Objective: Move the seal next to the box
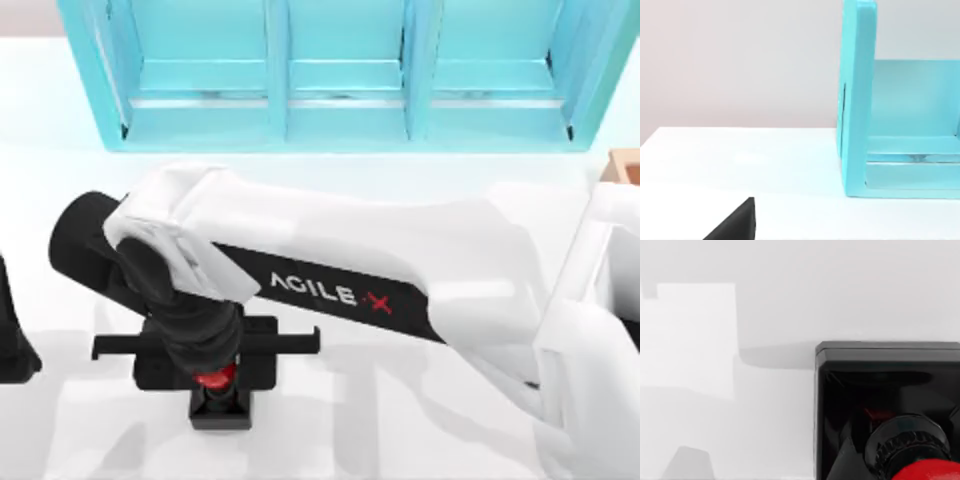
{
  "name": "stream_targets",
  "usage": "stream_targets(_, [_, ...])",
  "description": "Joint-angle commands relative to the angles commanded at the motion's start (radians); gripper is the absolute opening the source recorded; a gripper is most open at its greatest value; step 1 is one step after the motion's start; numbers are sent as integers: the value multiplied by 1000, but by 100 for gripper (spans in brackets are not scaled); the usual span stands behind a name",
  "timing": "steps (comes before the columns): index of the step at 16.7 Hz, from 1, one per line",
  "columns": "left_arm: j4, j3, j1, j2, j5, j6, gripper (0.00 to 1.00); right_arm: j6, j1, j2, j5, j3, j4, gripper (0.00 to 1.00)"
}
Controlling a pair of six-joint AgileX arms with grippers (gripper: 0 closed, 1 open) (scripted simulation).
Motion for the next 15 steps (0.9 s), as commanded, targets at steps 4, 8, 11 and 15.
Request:
stream_targets(4, [0, 0, 0, 0, 0, 0, 100, 1, 5, 1, 3, 40, -38, 0])
stream_targets(8, [0, 0, 0, 0, 0, 0, 100, 2, 3, 0, 3, 162, -160, 0])
stream_targets(11, [0, 0, 0, 0, 0, 0, 100, 0, 2, 1, 0, 198, -198, 0])
stream_targets(15, [0, 0, 0, 0, 0, 0, 100, 0, 2, 0, -1, 195, -195, 0])
